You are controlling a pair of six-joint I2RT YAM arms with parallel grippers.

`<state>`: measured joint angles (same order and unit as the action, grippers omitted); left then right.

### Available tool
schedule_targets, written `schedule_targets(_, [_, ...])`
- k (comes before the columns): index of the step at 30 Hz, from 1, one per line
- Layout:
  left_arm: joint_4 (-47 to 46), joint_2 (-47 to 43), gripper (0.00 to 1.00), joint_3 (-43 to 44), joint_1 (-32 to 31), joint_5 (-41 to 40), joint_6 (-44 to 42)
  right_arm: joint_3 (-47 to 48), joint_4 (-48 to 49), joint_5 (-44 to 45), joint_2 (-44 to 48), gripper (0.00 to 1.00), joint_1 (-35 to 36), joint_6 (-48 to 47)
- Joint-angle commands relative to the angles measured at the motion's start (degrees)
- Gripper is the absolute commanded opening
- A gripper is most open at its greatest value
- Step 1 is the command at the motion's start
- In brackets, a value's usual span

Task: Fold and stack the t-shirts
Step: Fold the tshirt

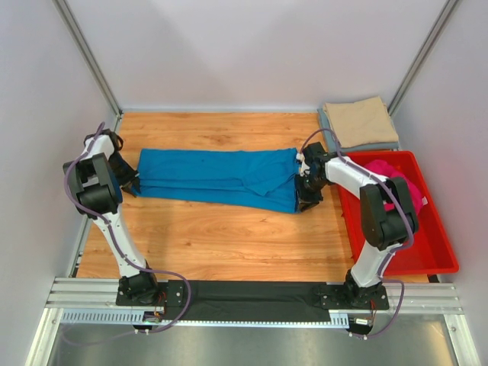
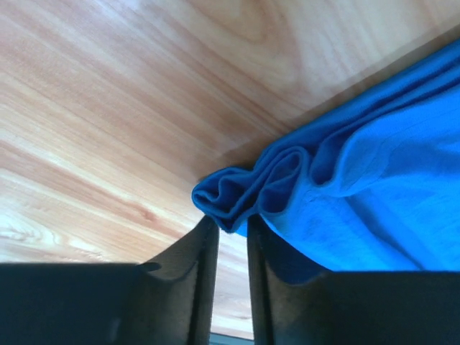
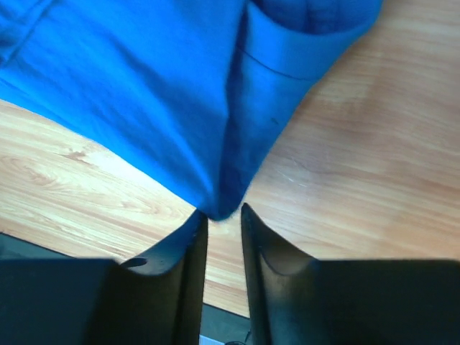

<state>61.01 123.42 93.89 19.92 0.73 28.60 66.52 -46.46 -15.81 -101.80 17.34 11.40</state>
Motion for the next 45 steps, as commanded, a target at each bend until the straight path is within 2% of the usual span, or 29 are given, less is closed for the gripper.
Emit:
schedule_targets(1, [2.09,-2.39,0.34,1.2,0.38,-1.87,0.4,4.13,-5.47,4.91,1.69,0.28,0.06,4.41])
schedule_targets(3, [3.14,-2.92,0.36,2.96,0.29,-1.79,0.67,8.43,-10.13,8.42,1.87,0.36,0.23,8.97])
schedule_targets(5, [2.97,-4.05,0.37,5.16,0.21,-1.08,0.84,12.03,-15.38,12.45,1.17,0.37,0.85,14.15])
schedule_targets(9, [-1.85,-7.13,0.43,3.59,-2.16,2.52,0.49,19.33,-18.4,13.44,-2.34,0.47,4.36,25.75])
schedule_targets(10, [-2.65,-7.31,0.43,2.63,-2.6,3.13,0.58,22.13,-18.49,13.35,-3.22,0.48,5.93,31.26])
schedule_targets(16, [-5.72,-5.99,0.42,-0.88,-4.19,5.85,3.12,33.74,-20.86,12.13,-12.17,0.51,9.64,50.17])
schedule_targets(19, [-10.19,-8.53,0.43,-5.19,-4.89,5.69,4.88,37.18,-22.8,10.89,-16.75,0.51,9.99,54.59])
schedule_targets(25, [-8.1,-9.16,0.43,-3.1,-5.24,2.96,4.45,39.92,-22.1,12.56,-20.81,0.52,9.9,54.69])
schedule_targets(29, [-9.95,-9.34,0.43,-3.18,-5.33,2.34,4.53,35.44,-14.81,10.55,-20.72,0.52,9.99,56.45])
schedule_targets(38, [-9.51,-8.9,0.43,-3.36,-5.6,1.46,3.74,34.82,-13.05,12.3,-21.07,0.49,10.08,57.16])
schedule_targets(45, [-9.6,-8.8,0.42,-2.66,-5.68,2.26,4.89,32.27,-15.68,14.41,-18.53,0.47,10.87,59.88])
